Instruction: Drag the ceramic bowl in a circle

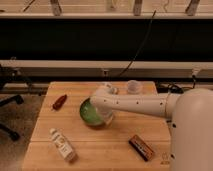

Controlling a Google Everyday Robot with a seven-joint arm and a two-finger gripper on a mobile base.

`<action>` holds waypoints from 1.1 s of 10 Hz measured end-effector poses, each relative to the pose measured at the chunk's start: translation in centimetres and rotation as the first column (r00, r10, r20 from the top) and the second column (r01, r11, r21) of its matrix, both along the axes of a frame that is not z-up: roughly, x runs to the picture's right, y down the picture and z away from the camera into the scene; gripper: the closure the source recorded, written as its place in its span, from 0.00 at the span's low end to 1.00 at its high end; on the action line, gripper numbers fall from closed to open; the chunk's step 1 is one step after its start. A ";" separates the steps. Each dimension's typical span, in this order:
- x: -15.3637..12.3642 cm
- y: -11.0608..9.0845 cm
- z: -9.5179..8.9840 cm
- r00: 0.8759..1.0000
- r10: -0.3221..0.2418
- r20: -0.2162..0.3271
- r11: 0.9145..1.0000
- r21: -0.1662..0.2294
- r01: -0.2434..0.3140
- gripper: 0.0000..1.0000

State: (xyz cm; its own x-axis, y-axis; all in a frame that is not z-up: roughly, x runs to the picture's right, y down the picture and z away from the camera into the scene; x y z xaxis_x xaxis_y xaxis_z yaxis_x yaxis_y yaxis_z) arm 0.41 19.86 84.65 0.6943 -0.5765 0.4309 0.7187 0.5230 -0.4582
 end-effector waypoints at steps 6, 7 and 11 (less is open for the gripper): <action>-1.0 3.4 -3.6 0.998 -0.028 0.061 0.999 -0.019 0.029 0.81; -1.4 3.9 -4.3 0.996 -0.036 0.077 0.999 -0.022 0.037 0.81; -3.9 4.1 -5.7 0.988 -0.070 0.137 0.997 -0.019 0.073 0.81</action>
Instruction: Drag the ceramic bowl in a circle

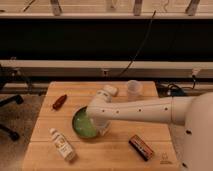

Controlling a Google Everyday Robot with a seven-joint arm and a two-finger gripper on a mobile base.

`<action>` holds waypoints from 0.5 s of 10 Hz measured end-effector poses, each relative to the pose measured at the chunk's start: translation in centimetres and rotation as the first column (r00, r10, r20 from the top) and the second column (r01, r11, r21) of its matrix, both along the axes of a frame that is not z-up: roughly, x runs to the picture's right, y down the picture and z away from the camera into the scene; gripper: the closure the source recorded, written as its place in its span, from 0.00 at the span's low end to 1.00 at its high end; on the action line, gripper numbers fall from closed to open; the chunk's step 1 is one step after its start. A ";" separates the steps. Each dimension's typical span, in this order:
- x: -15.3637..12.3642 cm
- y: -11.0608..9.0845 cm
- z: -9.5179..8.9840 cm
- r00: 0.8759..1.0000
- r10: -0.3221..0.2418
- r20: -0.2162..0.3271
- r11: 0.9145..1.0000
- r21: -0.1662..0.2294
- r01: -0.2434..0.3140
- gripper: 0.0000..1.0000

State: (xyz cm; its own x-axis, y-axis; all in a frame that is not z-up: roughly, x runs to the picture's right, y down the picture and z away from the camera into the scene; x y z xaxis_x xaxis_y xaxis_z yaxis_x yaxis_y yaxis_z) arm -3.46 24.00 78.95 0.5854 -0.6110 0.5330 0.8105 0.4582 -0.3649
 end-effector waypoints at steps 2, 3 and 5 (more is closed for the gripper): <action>-2.9 -0.5 -0.5 0.998 -0.035 0.045 0.999 0.012 0.034 0.81; -4.7 -0.9 -0.6 0.995 -0.067 0.069 0.998 0.023 0.065 0.81; -6.3 -1.7 -0.6 0.991 -0.101 0.094 0.995 0.035 0.098 0.81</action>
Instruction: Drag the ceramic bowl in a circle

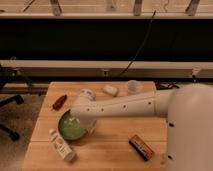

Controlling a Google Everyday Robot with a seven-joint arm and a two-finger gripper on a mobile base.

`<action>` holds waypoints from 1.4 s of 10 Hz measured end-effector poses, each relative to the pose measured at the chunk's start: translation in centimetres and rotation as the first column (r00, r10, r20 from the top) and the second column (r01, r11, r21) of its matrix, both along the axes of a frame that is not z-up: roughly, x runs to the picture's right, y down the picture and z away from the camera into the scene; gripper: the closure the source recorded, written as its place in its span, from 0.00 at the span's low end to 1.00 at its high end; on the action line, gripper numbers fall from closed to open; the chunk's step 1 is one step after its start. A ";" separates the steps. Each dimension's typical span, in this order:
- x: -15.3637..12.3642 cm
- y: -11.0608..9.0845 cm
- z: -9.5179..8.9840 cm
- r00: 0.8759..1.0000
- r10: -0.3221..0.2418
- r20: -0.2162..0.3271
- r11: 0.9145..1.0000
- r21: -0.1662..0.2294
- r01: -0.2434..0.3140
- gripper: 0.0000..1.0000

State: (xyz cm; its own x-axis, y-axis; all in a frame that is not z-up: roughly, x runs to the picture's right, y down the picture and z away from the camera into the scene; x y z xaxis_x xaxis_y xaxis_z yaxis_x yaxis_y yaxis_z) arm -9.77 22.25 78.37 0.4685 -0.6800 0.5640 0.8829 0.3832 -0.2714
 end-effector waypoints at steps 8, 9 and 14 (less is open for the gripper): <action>-2.9 -7.6 4.9 0.998 -0.055 -0.024 0.998 0.043 0.056 0.81; -2.3 -8.5 5.6 0.998 -0.040 -0.042 0.998 0.046 0.042 0.81; 4.5 -11.2 7.3 0.987 0.086 -0.135 0.996 0.052 -0.079 0.81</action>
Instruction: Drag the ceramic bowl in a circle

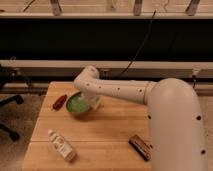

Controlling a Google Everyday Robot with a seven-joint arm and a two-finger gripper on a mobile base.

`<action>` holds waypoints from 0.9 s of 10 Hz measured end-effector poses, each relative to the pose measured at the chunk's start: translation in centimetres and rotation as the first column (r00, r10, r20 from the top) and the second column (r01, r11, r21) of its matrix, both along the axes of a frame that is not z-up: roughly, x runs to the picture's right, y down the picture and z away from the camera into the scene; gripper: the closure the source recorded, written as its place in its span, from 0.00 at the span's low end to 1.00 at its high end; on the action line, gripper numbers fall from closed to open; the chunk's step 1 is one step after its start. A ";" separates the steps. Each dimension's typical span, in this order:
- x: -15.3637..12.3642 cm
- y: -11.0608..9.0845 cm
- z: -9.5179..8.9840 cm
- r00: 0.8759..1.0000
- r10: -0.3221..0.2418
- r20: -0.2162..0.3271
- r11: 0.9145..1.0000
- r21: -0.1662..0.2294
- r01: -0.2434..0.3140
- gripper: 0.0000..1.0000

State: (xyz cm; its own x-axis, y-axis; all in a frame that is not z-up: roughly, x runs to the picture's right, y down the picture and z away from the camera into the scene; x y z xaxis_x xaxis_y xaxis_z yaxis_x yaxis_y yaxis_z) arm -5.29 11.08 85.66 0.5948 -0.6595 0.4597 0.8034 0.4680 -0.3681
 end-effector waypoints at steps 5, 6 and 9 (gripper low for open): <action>5.2 3.7 -1.0 0.996 0.073 -0.056 0.997 -0.030 -0.074 0.81; 5.5 4.8 -1.4 0.995 0.077 -0.057 0.996 -0.039 -0.080 0.81; 6.6 8.1 -3.2 0.994 0.099 -0.047 0.993 -0.065 -0.102 0.81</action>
State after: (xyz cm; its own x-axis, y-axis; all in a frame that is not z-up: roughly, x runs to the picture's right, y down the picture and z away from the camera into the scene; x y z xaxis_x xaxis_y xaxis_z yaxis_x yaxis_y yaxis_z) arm 1.31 19.15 82.43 0.6766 -0.5641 0.4732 0.7363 0.5184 -0.4348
